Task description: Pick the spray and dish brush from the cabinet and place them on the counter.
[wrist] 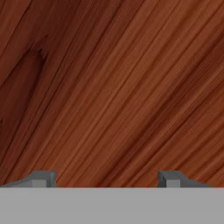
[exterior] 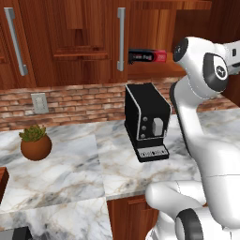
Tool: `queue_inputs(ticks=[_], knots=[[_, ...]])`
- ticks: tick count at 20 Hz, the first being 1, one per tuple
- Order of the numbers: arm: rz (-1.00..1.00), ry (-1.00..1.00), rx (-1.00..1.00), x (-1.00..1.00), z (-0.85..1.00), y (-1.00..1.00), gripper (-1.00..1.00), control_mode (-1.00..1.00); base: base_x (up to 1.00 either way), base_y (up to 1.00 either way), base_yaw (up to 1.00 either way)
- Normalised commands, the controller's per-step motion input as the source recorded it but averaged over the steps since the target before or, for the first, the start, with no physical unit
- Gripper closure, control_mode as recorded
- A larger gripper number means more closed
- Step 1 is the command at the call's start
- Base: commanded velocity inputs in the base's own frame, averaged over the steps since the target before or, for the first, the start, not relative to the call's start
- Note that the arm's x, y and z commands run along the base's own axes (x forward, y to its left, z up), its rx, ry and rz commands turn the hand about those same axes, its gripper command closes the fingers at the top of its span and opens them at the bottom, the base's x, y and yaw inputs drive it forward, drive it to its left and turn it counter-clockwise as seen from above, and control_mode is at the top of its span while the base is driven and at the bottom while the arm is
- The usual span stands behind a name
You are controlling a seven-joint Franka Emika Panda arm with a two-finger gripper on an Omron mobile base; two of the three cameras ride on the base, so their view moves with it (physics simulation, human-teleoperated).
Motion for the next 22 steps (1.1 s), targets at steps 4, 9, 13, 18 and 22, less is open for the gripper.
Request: queue_inputs(ticks=[4,9,13,18,22], knots=[[0.05,-0.07,0.0,-0.34,0.0,0.4,-1.0,-1.0,0.0,0.0,0.0],[0.08,-0.18,0.0,-0.45,0.0,0.51,-1.0,-1.0,0.0,0.0,0.0],[0.08,-0.17,0.0,-0.35,-0.01,0.5,-1.0,-1.0,0.0,0.0,0.0],[0.07,-0.2,0.01,-0.32,0.02,0.34,-1.0,-1.0,0.0,0.0,0.0],[0.07,-0.17,0.05,-0.25,0.14,0.29,-1.0,-1.0,0.0,0.0,0.0]])
